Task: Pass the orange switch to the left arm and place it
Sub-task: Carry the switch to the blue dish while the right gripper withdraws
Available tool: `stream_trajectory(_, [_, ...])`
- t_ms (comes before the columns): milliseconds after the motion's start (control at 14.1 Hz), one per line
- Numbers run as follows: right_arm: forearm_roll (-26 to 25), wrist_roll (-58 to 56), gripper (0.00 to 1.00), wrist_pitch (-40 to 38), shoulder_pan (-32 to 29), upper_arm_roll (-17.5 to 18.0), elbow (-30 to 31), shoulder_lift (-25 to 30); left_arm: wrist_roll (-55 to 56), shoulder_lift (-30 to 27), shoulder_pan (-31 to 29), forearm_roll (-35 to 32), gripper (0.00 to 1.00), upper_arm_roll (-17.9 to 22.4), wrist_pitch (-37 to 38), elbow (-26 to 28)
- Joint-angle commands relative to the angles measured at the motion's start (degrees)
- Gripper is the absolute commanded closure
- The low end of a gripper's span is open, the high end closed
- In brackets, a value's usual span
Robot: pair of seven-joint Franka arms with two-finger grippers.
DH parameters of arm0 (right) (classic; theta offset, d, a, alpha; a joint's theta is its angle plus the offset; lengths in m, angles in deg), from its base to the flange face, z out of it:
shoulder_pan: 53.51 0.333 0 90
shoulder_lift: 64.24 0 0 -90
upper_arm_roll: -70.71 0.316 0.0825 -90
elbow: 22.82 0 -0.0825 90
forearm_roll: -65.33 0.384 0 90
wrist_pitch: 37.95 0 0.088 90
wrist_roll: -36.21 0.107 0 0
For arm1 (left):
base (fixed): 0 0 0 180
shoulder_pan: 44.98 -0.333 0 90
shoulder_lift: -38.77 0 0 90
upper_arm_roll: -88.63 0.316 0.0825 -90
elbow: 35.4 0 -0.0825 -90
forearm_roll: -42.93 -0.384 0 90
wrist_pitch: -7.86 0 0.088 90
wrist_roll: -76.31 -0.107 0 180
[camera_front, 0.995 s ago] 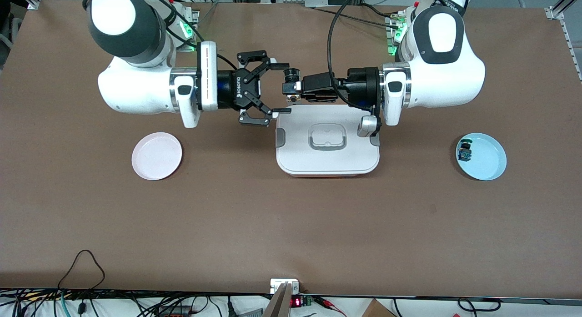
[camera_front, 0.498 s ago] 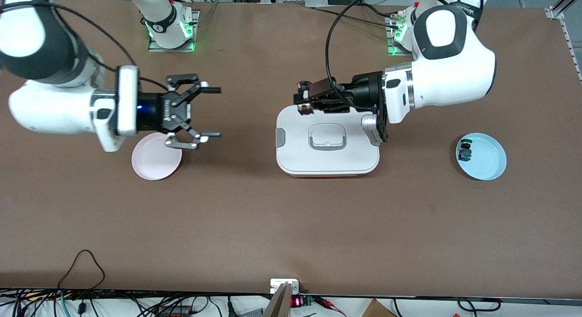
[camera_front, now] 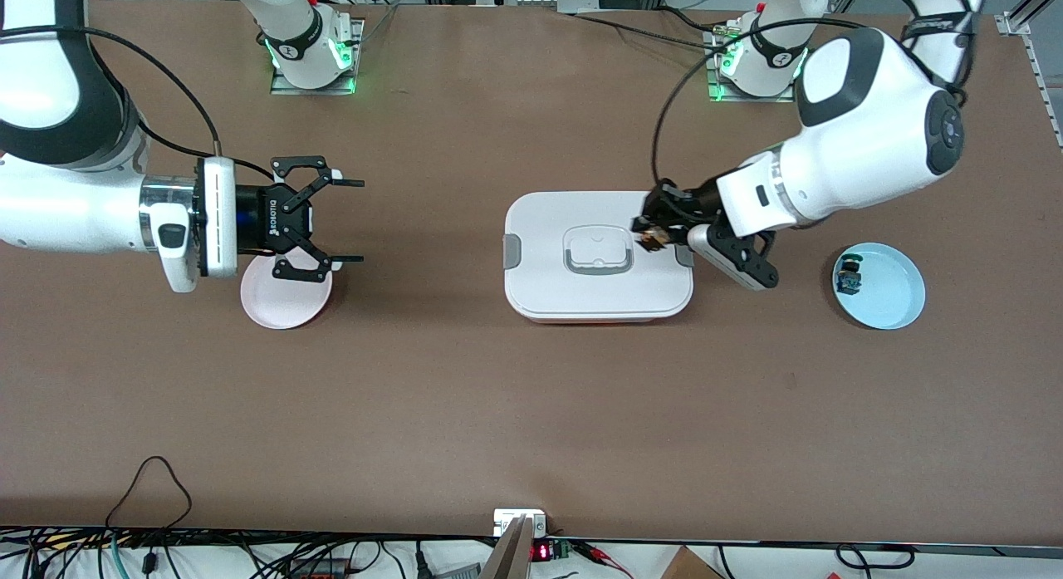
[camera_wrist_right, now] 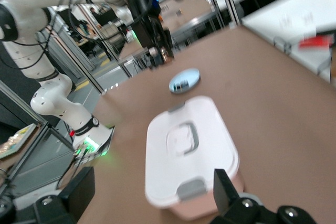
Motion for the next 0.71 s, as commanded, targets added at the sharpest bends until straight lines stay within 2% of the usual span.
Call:
stream_trajectory(0, [-8.35,15.91,0.00,0.26,0.17,-0.11,1.62,2.07,-12.70,0.14,-4.66,-10.76,0.82,-0.30,5.92,-0.23])
stream_trajectory(213, [-24.15,34.45,0.00,2.46,0.61,-0.11,1.27,2.77,-29.13,2.77,-10.11,-22.82,0.82,-0.30,9.97,0.56])
stream_trajectory(355, [-31.82,44.57,0.00,1.68,0.53,-0.11,1.18,3.21,-36.97,5.50,-13.71,-31.58,0.82,-0.30,11.12,1.09])
stream_trajectory(498, [-37.36,56.61,0.00,-0.25,0.53,-0.11,1.10,3.39,-44.97,8.92,-17.31,-41.43,0.82,-0.30,10.60,1.88])
stream_trajectory(640, [-46.39,70.40,0.00,-1.57,0.61,-0.11,1.01,3.83,-50.24,13.65,-22.58,-47.34,0.82,-0.39,9.20,1.97])
